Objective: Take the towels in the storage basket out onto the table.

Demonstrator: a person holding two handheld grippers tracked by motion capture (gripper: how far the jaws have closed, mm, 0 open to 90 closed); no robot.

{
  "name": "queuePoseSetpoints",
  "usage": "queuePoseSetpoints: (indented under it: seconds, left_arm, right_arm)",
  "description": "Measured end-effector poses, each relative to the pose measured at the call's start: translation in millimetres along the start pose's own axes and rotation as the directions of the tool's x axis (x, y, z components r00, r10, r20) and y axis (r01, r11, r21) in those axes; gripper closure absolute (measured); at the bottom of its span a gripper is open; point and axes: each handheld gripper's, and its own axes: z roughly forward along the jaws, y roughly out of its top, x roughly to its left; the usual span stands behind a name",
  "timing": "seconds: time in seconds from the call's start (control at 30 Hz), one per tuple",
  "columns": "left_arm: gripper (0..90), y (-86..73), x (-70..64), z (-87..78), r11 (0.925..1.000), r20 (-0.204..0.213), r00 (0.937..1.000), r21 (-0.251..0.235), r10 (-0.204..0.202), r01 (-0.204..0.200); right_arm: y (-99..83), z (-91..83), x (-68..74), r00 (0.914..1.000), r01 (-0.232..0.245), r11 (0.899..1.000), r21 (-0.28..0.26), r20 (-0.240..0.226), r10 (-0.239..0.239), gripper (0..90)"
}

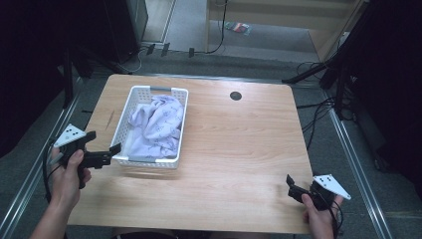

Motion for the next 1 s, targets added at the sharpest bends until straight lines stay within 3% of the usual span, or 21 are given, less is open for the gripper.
queuePoseSetpoints:
  seconds: [0.57, 1.0]
  left_arm:
    - [0.0, 26.5, -18.9, 29.6, 0.9968, 0.001, 0.9993, 0.071, 0.039, -0.039]
    - [0.0, 48.8, -26.0, 46.0, 0.9941, 0.013, 0.9993, 0.103, 0.035, -0.036]
  right_arm:
    - [0.2, 0.3, -0.2, 1.0, -0.002, 1.0, 0.005, 0.001, 0.002, 3.4]
    - [0.4, 0.7, 0.3, 1.0, 0.001, 1.0, 0.009, 0.004, -0.001, 3.4]
